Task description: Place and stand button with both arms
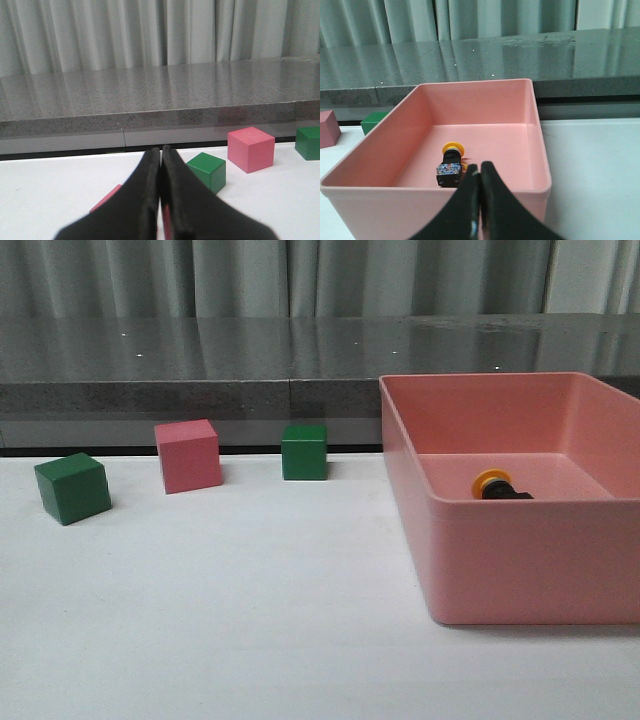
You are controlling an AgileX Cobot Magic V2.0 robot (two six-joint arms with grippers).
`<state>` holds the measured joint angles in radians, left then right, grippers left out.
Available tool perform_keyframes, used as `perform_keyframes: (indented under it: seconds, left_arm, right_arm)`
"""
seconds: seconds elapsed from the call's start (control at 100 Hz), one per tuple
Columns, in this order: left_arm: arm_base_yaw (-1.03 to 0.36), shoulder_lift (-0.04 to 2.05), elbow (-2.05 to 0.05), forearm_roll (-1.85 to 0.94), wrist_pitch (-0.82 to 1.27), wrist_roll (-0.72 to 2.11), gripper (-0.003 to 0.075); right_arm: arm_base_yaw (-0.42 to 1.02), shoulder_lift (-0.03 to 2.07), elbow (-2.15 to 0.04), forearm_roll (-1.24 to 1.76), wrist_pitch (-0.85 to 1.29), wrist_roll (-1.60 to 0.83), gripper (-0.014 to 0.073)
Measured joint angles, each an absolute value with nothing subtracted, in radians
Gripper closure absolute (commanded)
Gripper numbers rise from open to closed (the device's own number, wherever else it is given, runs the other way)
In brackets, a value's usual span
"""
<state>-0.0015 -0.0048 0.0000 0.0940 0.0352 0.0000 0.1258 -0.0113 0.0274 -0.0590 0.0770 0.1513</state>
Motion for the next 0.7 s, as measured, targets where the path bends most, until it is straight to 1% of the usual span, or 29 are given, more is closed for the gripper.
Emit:
perform_keyframes:
  seconds: [0.33,0.42,0.54,0.7]
  left_arm:
    - [-0.001,-0.005,0.0,0.094,0.035,0.0,0.074]
    - [-0.001,-0.005,0.0,0.094,0.035,0.0,0.074]
    - [-0.001,-0.005,0.0,0.094,0.035,0.0,0.074]
    - [-0.001,-0.005,0.0,0.094,0.035,0.0,0.074]
  right_arm:
    - [0.126,-0.011,0.027,-0.061,0.031,0.151,0.0655]
    - [0.126,-0.011,-0.017,-0.062,0.049,0.151,0.0655]
    - [0.126,0.017,-0.17,-0.059,0.152,0.151,0.0655]
    - [0.126,0.203,-0.418,-0.055,0.334,0.151,0.0655]
